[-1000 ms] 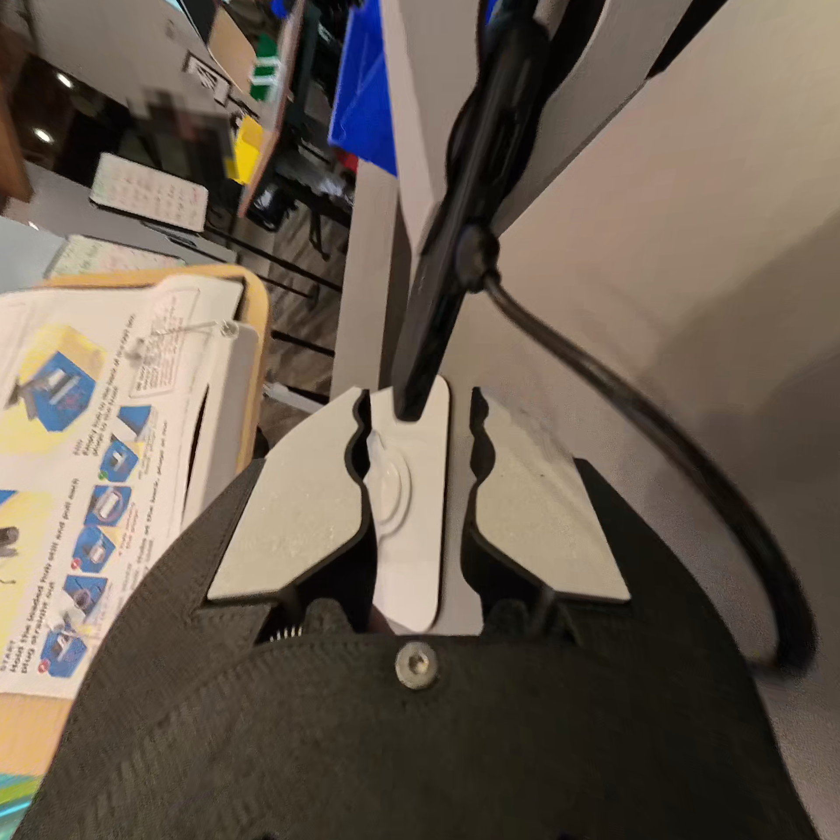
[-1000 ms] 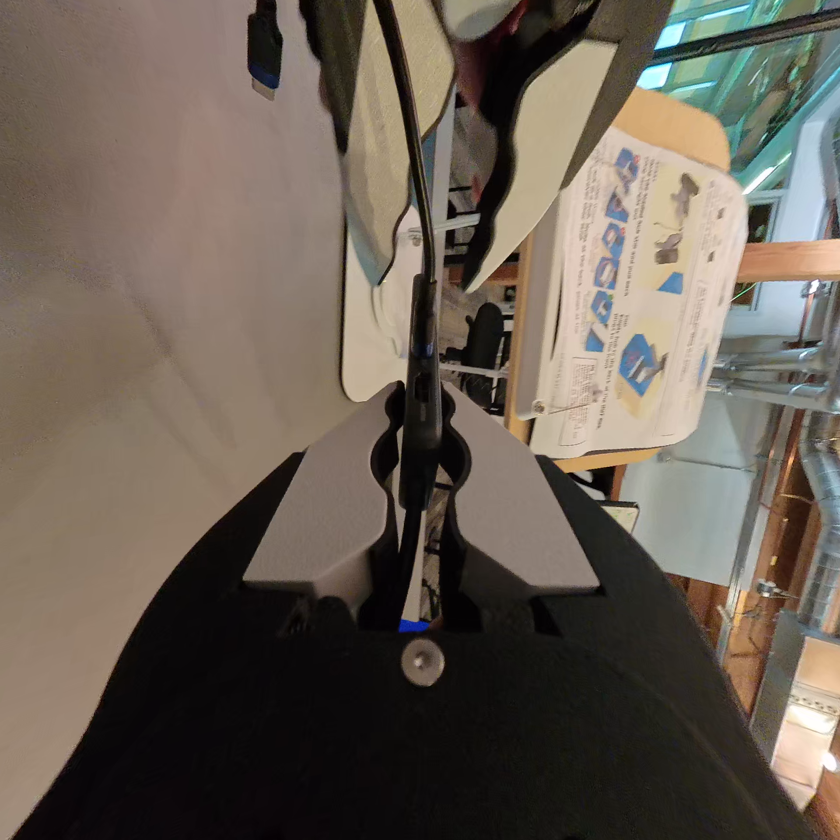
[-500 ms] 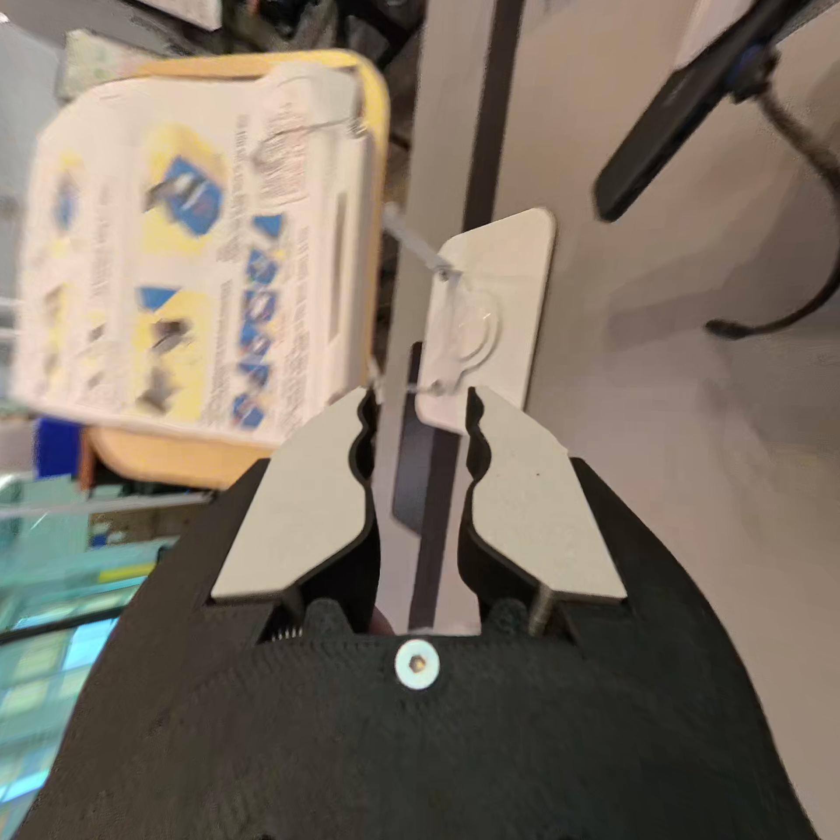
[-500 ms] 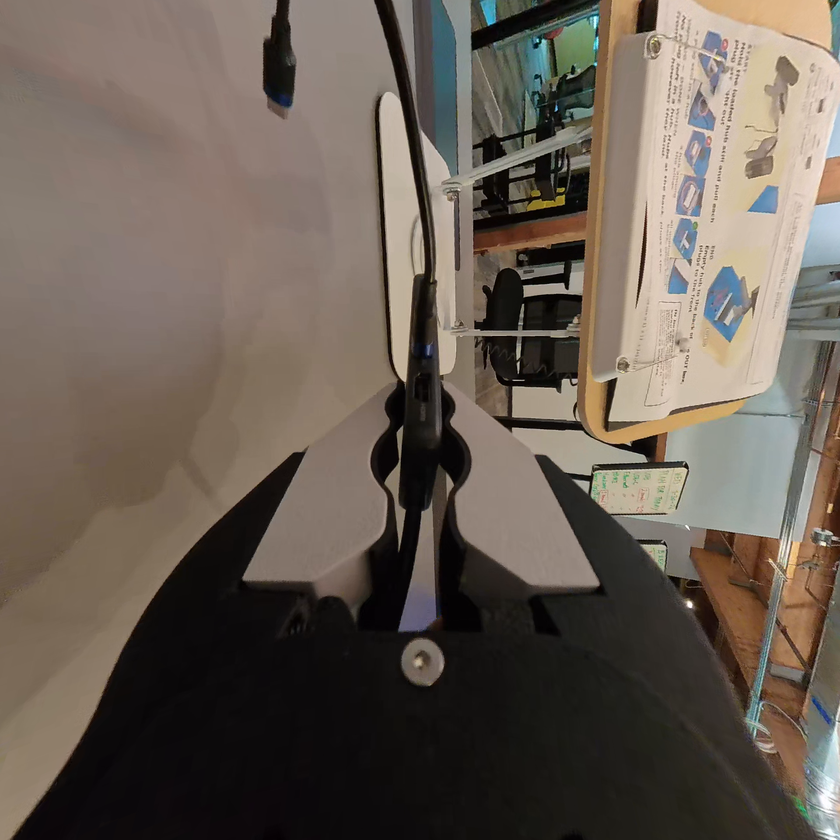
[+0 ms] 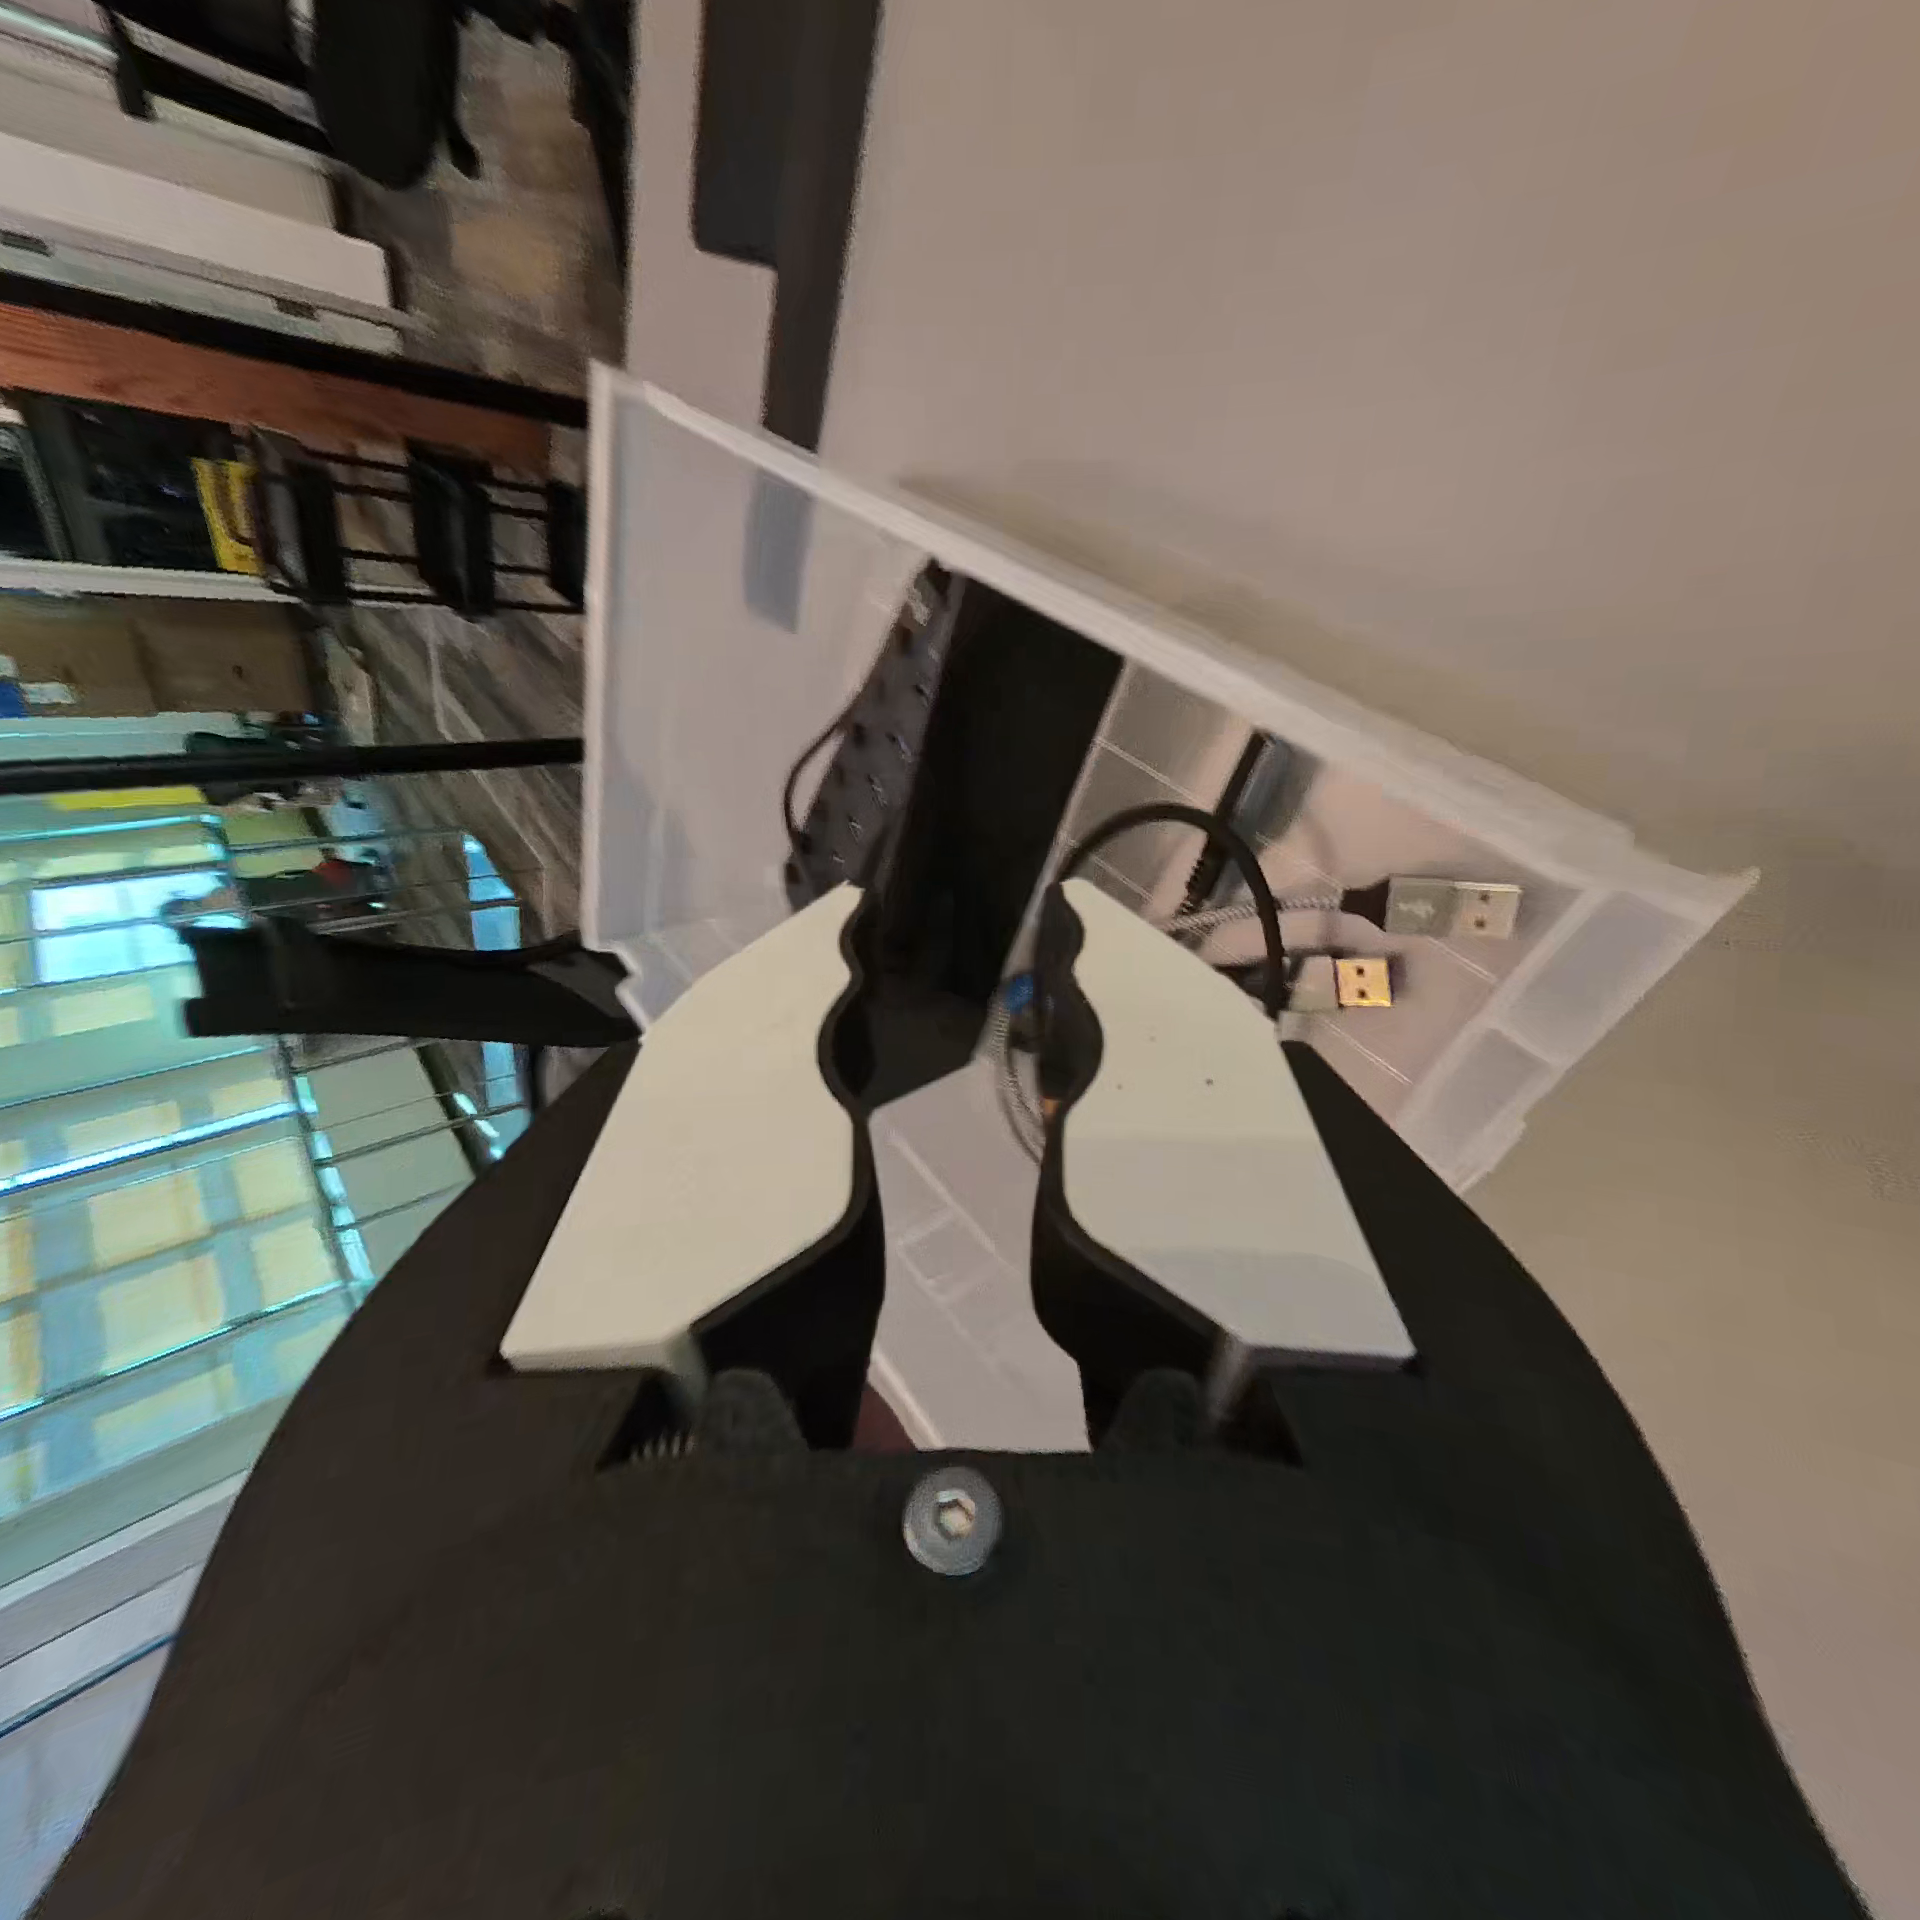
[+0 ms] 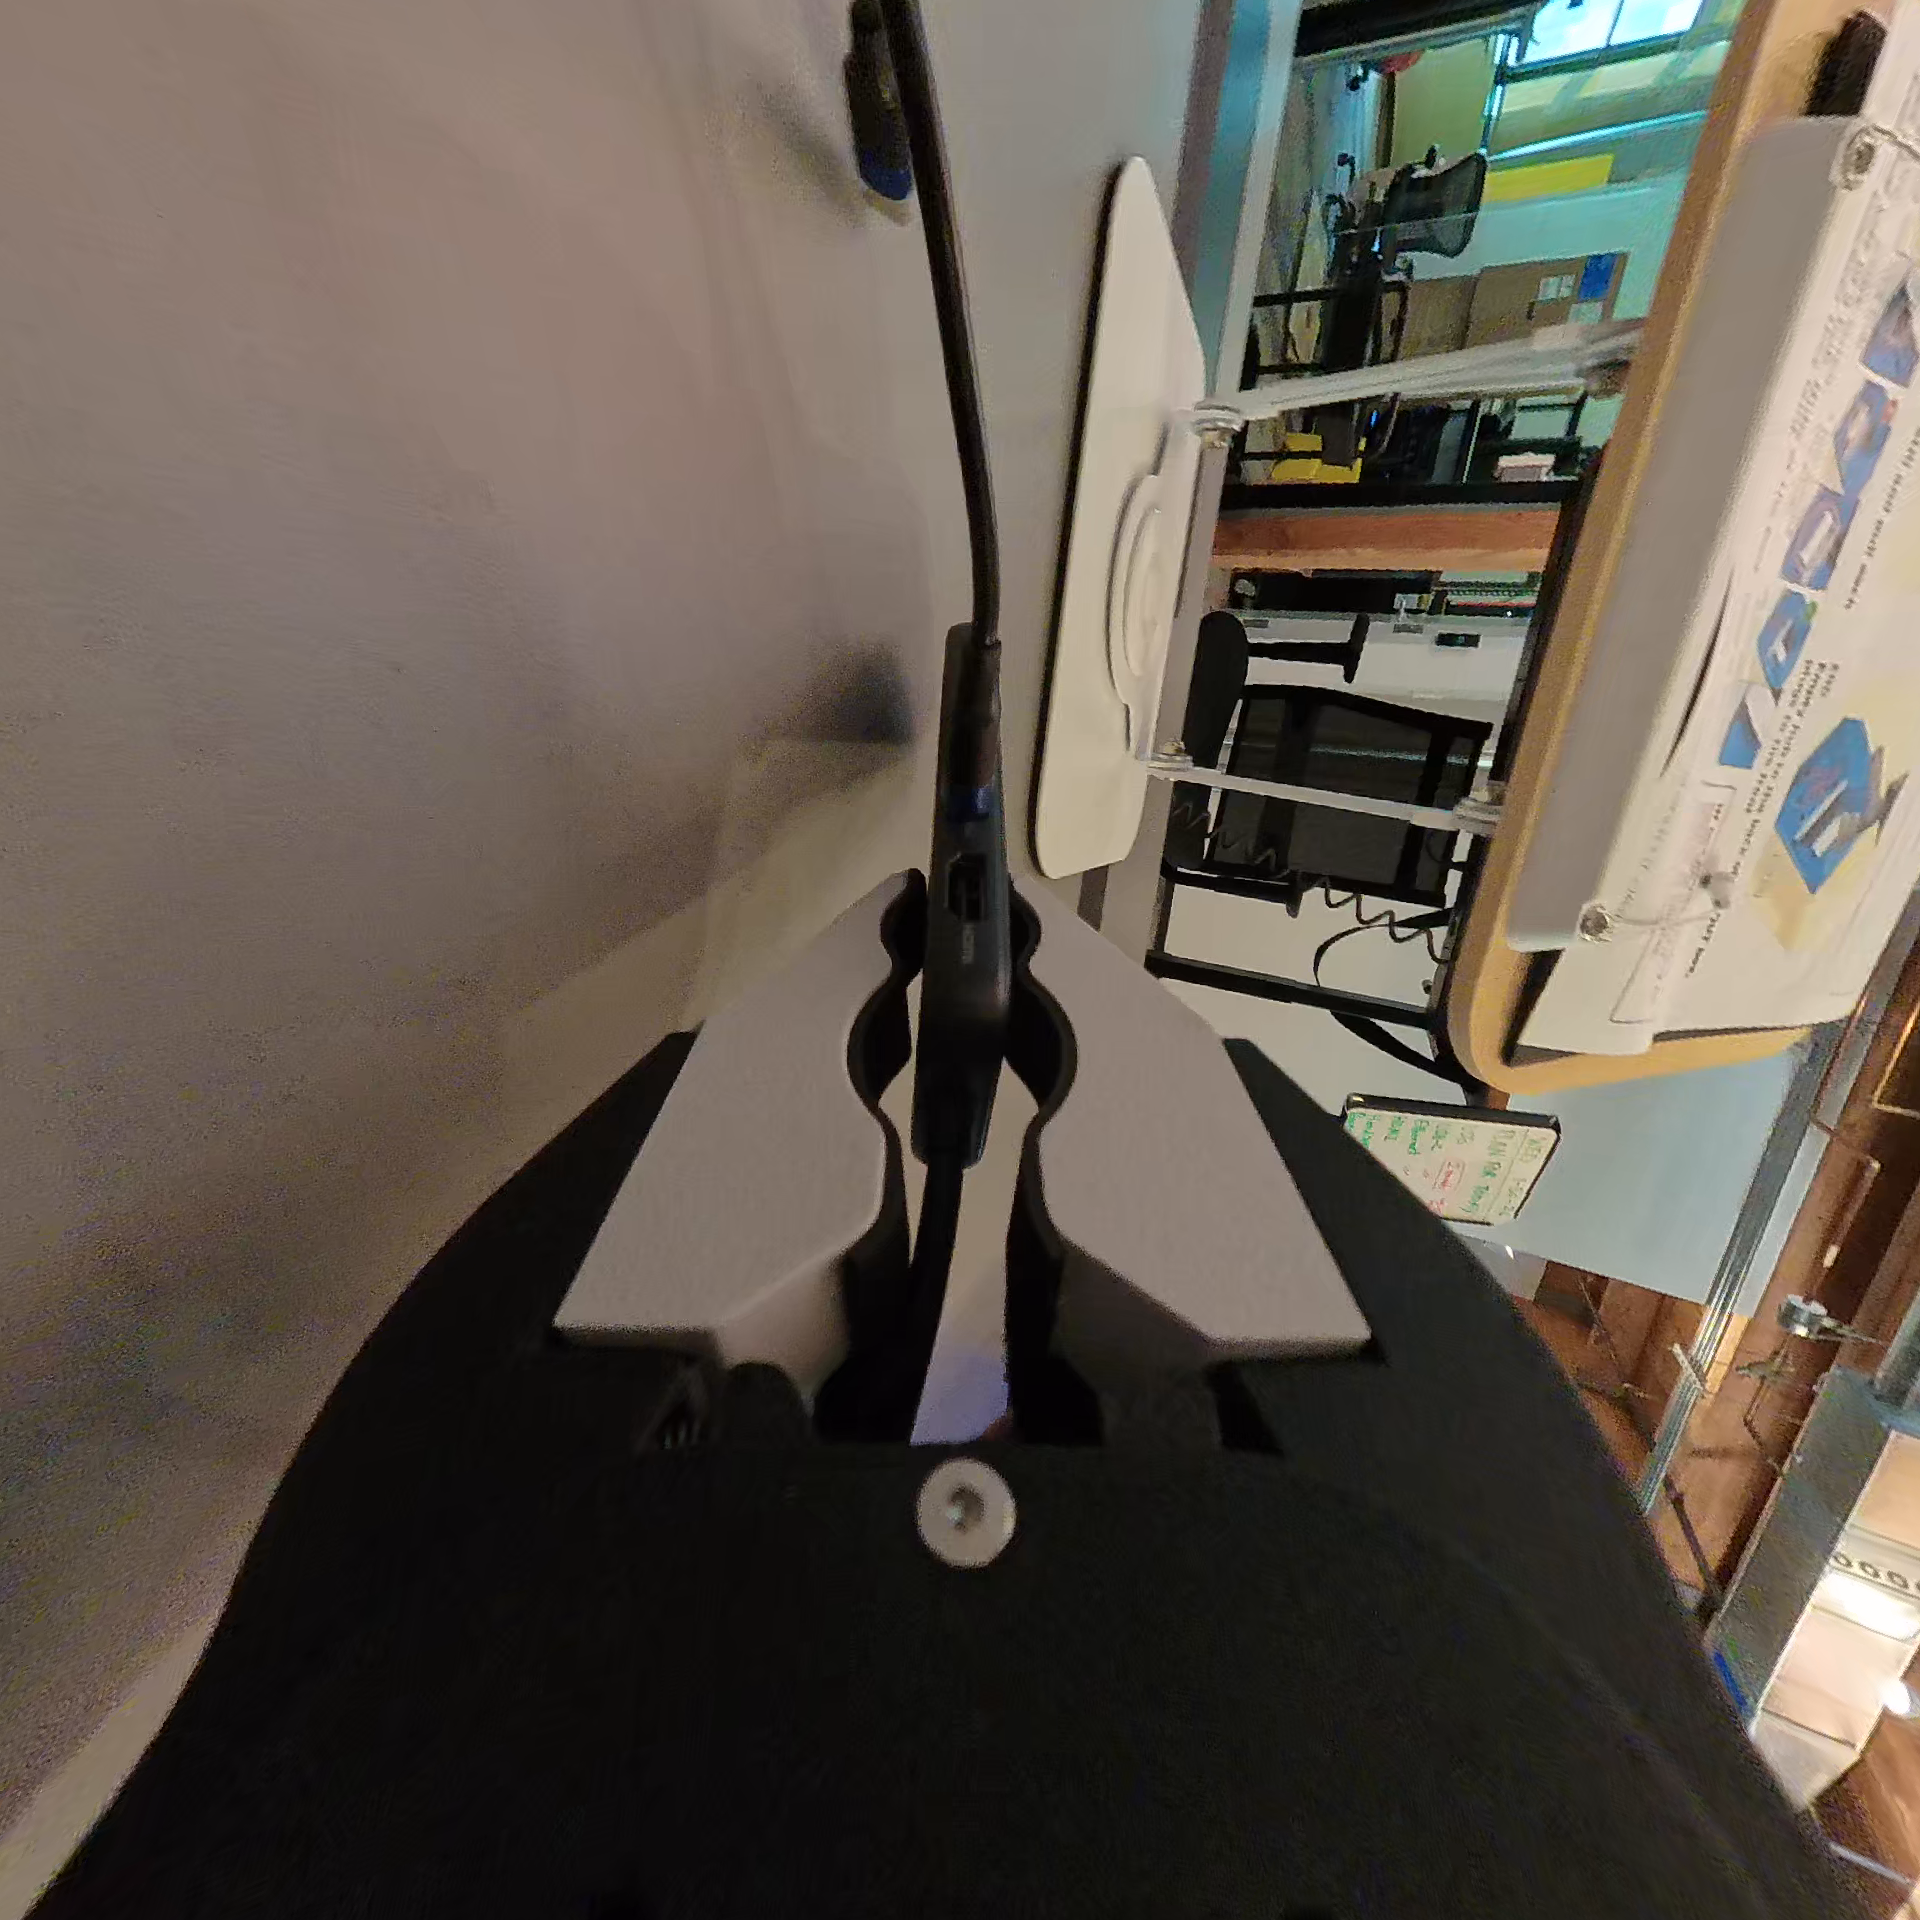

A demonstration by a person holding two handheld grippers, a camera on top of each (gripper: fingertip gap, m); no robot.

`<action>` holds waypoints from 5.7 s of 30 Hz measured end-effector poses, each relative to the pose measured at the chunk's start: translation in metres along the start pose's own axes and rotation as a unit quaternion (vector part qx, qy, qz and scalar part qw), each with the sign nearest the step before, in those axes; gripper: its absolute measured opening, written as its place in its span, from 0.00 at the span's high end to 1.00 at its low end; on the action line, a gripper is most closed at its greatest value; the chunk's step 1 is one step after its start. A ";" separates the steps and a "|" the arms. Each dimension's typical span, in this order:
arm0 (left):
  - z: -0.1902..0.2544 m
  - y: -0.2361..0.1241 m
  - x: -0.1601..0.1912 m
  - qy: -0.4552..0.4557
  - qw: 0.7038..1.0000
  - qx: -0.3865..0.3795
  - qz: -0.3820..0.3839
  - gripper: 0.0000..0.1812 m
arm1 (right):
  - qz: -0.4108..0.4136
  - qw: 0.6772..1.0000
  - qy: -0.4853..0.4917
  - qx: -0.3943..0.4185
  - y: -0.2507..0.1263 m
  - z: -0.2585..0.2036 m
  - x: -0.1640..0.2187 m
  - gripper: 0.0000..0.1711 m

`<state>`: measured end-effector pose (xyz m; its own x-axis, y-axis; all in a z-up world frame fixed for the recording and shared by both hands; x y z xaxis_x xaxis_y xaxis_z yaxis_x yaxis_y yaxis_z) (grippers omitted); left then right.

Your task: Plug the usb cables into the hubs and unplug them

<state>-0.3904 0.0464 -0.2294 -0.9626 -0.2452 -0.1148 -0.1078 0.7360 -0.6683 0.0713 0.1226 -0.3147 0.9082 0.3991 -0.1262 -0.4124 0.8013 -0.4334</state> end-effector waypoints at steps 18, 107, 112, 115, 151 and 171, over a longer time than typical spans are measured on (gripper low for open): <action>0.026 0.099 0.050 -0.034 0.996 0.073 -0.041 0.92 | 0.013 0.999 -0.039 0.019 -0.002 -0.014 -0.013 0.94; 0.000 -0.132 -0.337 -0.113 0.716 0.130 0.676 0.97 | 0.380 0.813 0.406 -0.172 -0.091 0.104 -0.095 0.98; -0.004 -0.085 -0.302 -0.106 0.819 0.126 0.550 0.83 | 0.283 0.913 0.292 0.029 -0.090 0.120 -0.071 0.98; -0.025 -0.073 -0.272 -0.148 0.848 0.103 0.499 0.83 | 0.206 0.950 0.179 0.152 -0.092 0.127 -0.063 0.98; 0.011 -0.094 -0.373 -0.300 0.734 0.095 0.602 0.90 | 0.169 0.918 0.202 0.296 -0.100 0.141 -0.090 0.97; 0.011 -0.090 -0.375 -0.253 0.772 0.025 0.582 0.92 | 0.143 0.944 0.140 0.264 -0.097 0.141 -0.083 0.98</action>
<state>-0.0166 0.0648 -0.1341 -0.1775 0.3393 -0.9238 0.7795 0.6214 0.0784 0.0253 0.0749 -0.1360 0.7074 0.5577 -0.4342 -0.5542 0.8189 0.1491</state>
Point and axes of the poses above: each gripper's, where its closed fingertips meet, y out along the fingers, x out of its underside, z = x × y across the jaws, the point moved 4 cm from there along -y, back along the fingers, and after that the axes turned 5 degrees about y, right-handed, at the moved point
